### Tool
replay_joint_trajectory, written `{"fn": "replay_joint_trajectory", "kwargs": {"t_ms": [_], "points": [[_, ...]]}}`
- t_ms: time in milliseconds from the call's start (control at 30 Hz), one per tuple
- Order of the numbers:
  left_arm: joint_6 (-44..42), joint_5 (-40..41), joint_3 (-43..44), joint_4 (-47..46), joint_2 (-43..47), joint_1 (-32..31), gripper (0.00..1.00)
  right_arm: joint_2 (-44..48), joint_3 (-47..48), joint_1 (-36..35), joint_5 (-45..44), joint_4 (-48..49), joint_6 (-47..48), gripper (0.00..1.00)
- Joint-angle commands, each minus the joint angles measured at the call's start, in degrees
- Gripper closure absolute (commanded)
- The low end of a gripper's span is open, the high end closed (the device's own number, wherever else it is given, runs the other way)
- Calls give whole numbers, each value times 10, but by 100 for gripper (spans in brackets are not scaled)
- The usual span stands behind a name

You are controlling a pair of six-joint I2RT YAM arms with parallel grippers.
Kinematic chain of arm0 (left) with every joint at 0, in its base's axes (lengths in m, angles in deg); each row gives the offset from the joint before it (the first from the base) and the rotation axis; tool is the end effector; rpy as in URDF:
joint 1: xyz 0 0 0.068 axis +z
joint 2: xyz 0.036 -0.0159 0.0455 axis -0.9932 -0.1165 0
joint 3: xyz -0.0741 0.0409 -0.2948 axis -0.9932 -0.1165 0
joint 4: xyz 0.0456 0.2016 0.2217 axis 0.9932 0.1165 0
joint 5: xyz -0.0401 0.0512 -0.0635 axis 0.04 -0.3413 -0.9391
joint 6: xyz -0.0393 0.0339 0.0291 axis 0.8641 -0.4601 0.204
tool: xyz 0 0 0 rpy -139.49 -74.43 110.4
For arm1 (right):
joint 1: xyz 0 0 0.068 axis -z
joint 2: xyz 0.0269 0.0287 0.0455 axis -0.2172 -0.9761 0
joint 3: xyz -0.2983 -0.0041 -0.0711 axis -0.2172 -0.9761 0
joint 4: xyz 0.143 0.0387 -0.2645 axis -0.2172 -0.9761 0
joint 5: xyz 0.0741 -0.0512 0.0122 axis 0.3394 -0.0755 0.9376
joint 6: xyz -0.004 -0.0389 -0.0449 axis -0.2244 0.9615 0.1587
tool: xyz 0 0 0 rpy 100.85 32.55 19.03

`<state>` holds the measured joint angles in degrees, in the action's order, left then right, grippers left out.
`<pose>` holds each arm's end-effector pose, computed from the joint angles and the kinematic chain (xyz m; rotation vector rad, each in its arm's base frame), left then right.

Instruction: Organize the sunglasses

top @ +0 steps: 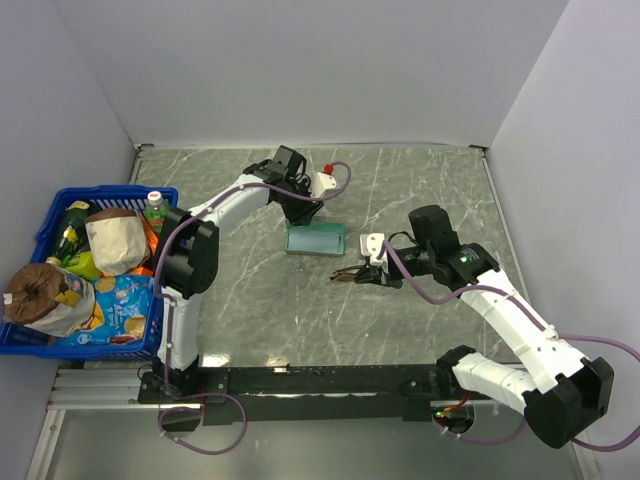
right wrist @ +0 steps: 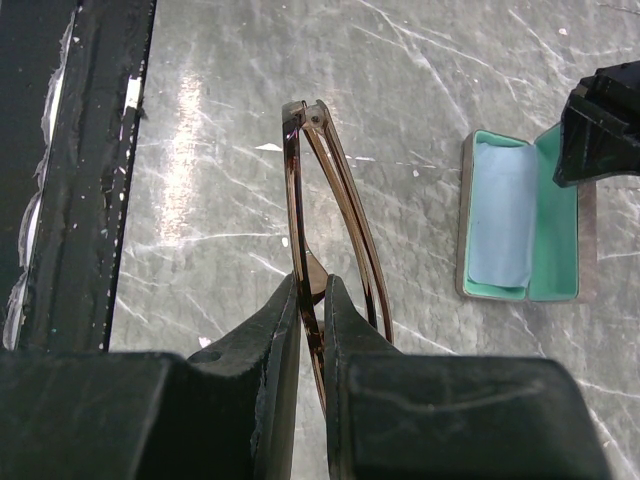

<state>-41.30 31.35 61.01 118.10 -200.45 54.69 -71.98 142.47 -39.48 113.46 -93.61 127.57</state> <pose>0.4512 -0.2650 0.2345 1.4533 2.0625 -0.4521 0.1893 0.1340 0.3328 -1.6429 1.3244 0.7584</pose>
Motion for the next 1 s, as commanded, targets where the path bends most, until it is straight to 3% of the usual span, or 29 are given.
{"fn": "replay_joint_trajectory", "kwargs": {"t_ms": [0,400,967], "points": [[0,-27,8,2,-1,-3,60,8,22,5,23,7,8,100],[19,-31,-25,5,28,-18,77,9,21,5,24,8,8,100],[41,-35,-135,-56,120,-89,78,-10,33,4,37,-24,25,100]]}}
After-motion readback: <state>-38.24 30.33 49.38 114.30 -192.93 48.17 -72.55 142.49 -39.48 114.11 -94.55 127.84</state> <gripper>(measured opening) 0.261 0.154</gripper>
